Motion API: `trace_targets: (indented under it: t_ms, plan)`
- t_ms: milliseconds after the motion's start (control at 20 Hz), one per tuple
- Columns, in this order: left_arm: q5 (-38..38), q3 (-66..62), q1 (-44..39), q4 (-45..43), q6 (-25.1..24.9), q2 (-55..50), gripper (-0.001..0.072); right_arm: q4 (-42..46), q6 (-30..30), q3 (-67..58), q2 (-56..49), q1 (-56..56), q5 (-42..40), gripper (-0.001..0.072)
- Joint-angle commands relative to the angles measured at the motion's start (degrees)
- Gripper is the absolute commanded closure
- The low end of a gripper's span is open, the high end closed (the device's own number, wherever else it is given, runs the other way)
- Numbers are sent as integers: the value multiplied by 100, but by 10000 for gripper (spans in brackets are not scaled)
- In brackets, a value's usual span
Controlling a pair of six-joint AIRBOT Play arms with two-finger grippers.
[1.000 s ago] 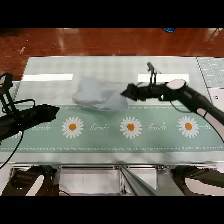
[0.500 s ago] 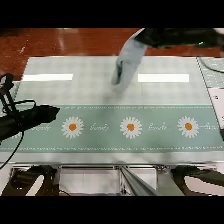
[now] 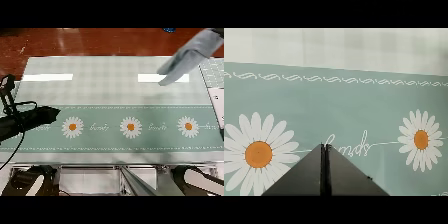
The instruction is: Fold the shirts.
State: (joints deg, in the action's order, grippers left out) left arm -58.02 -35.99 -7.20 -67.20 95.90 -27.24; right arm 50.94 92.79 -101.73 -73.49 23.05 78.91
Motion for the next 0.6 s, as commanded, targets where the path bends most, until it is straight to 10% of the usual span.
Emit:
trace_targets:
  t_ms: [0,550]
  plan:
    - [0,0,4,-2,-2,4,690,551,411,-15,214,811,892,691]
    - [98,0,4,-4,-20,4,690,2629,793,2911,1930,2518,1690,692]
